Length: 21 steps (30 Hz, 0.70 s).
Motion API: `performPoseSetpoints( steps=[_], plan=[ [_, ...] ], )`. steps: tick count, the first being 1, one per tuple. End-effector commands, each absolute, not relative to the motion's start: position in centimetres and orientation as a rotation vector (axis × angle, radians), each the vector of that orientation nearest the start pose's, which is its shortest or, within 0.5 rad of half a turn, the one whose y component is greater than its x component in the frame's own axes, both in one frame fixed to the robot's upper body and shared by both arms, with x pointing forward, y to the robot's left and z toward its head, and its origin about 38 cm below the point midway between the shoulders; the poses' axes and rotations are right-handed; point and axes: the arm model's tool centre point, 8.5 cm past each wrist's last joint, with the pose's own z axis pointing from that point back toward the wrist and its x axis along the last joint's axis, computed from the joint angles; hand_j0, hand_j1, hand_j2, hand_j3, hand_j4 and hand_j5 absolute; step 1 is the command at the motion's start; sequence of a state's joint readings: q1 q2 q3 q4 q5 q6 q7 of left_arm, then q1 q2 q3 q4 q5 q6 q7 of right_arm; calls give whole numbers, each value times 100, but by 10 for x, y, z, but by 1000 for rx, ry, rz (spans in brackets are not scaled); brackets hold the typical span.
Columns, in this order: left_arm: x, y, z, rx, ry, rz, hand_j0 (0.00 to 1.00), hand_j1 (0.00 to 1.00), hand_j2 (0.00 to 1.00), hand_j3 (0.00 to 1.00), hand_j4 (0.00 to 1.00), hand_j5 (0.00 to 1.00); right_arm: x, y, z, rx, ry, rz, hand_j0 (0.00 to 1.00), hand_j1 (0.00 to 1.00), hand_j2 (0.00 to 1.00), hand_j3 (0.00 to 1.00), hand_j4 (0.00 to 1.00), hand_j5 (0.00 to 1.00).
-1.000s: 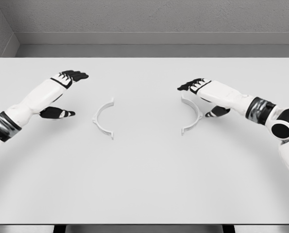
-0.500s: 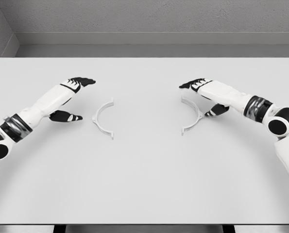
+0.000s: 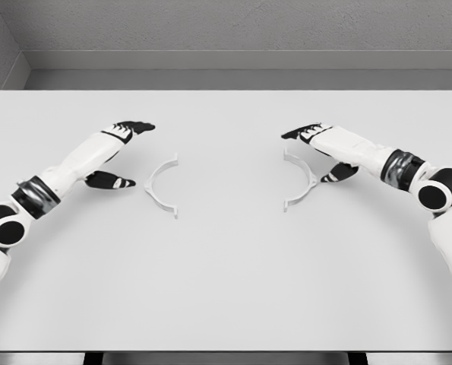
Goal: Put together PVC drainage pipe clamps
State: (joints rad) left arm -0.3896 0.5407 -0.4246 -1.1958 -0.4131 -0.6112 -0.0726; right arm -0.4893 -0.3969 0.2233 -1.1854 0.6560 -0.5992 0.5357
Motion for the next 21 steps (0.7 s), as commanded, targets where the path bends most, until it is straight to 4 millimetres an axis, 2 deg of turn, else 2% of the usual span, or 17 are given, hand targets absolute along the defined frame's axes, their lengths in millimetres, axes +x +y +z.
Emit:
performPoseSetpoints(
  steps=[1,9,19,21],
  plan=[
    [433,293,112,359,-1767,-1372,100,100,100,100,100,100,466,-274,136,-376,-1485,1703,100,100,100,100,100,100],
    [433,291,111,352,-1771,-1367,100,100,100,100,100,100,468,-272,138,-378,-1485,1708,100,100,100,100,100,100],
    [434,294,104,350,-1749,-1354,100,100,100,100,100,100,469,-260,138,-360,-1507,1704,100,100,100,100,100,100],
    [435,288,103,339,-1759,-1347,100,100,100,100,100,100,470,-257,138,-355,-1508,1713,100,100,100,100,100,100]
  ],
)
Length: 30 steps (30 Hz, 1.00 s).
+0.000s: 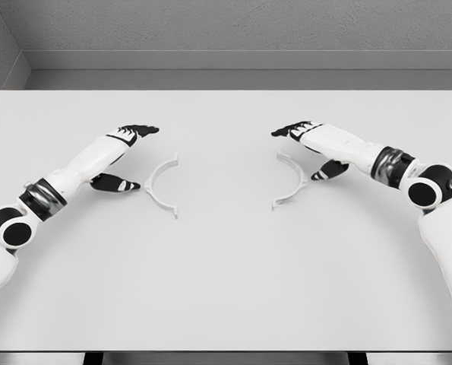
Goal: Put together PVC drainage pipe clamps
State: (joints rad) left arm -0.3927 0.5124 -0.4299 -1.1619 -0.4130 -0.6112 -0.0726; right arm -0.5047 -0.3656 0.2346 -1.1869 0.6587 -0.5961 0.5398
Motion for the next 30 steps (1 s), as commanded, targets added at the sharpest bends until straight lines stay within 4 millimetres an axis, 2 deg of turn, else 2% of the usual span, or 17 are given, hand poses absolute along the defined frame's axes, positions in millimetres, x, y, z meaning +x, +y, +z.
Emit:
performPoseSetpoints(
  steps=[1,6,13,21,28,30],
  plan=[
    [435,286,102,336,-1760,-1345,100,100,100,100,100,100,469,-256,137,-353,-1506,1714,100,100,100,100,100,100],
    [435,280,102,324,-1772,-1336,100,100,100,100,100,100,472,-245,139,-345,-1516,1727,100,100,100,100,100,100],
    [434,270,101,303,-1789,-1328,100,100,100,100,100,100,474,-239,140,-343,-1514,1729,100,100,100,100,100,100],
    [433,266,99,299,-1792,-1331,100,100,100,100,100,100,486,-245,161,-390,-1537,1719,100,100,100,100,100,100],
    [432,258,97,281,-1802,-1321,100,100,100,100,100,100,492,-250,145,-362,-1482,1695,100,100,100,100,100,100],
    [432,257,96,278,-1804,-1319,100,100,100,100,100,100,493,-245,142,-347,-1485,1692,100,100,100,100,100,100]
  ],
)
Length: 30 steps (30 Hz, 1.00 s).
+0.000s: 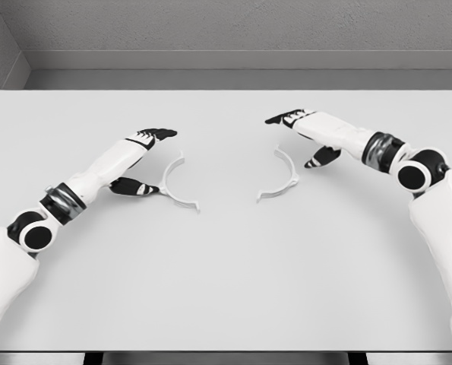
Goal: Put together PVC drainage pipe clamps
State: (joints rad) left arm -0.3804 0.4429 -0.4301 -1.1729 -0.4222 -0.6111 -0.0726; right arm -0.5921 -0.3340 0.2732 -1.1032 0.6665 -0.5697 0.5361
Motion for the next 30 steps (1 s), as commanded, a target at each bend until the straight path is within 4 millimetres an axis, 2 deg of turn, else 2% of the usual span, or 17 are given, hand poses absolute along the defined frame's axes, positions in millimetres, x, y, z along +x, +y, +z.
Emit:
performPoseSetpoints(
  steps=[1,13,18,22,30],
  plan=[
    [432,256,96,277,-1805,-1318,100,100,100,100,100,100,493,-246,142,-347,-1483,1690,100,100,100,100,100,100],
    [431,247,98,261,-1829,-1308,100,100,100,100,100,100,494,-223,141,-325,-1500,1713,100,100,100,100,100,100],
    [435,257,105,292,-1827,-1305,100,100,100,100,100,100,494,-212,140,-311,-1501,1725,100,100,100,100,100,100],
    [438,263,102,302,-1809,-1297,100,100,100,100,100,100,495,-204,142,-301,-1515,1725,100,100,100,100,100,100],
    [448,259,97,296,-1793,-1286,100,100,100,100,100,100,496,-184,145,-280,-1535,1730,100,100,100,100,100,100]
  ],
)
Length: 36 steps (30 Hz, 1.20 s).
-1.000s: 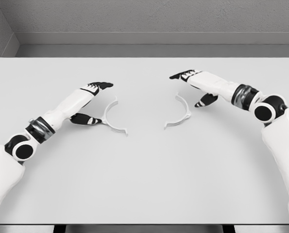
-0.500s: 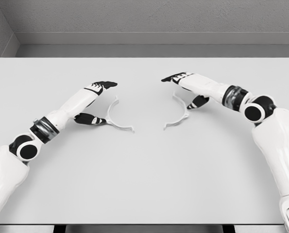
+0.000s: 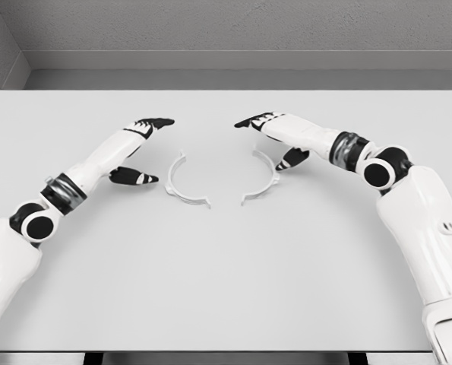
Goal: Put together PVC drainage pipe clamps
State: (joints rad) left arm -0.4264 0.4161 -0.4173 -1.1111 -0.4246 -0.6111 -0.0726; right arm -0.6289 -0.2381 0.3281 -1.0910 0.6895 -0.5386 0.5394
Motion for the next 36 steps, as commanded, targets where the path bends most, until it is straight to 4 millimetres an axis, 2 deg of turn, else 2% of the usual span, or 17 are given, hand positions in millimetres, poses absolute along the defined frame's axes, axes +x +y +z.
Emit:
performPoseSetpoints(
  steps=[1,4,8,13,23,29,31,34,36],
  plan=[
    [448,258,98,296,-1794,-1286,100,100,100,100,100,100,498,-183,146,-283,-1535,1730,100,100,100,100,100,100],
    [447,253,97,285,-1800,-1284,100,100,100,100,100,100,497,-181,146,-279,-1533,1734,100,100,100,100,100,100],
    [447,247,96,273,-1809,-1279,100,100,100,100,100,100,502,-188,151,-300,-1532,1726,100,100,100,100,100,100],
    [446,240,95,268,-1814,-1289,100,100,100,100,100,100,501,-190,149,-301,-1521,1720,100,100,100,100,100,100],
    [445,228,93,242,-1832,-1271,100,100,100,100,100,100,500,-182,145,-289,-1512,1735,100,100,100,100,100,100],
    [450,238,99,266,-1836,-1244,100,100,100,100,100,100,501,-180,141,-281,-1496,1736,100,100,100,100,100,100],
    [453,247,105,290,-1844,-1217,100,100,100,100,100,100,501,-176,142,-274,-1505,1734,100,100,100,100,100,100],
    [458,248,113,304,-1860,-1211,100,100,100,100,100,100,500,-173,142,-270,-1509,1734,100,100,100,100,100,100],
    [461,247,106,298,-1838,-1213,100,100,100,100,100,100,500,-168,142,-262,-1517,1734,100,100,100,100,100,100]
  ],
)
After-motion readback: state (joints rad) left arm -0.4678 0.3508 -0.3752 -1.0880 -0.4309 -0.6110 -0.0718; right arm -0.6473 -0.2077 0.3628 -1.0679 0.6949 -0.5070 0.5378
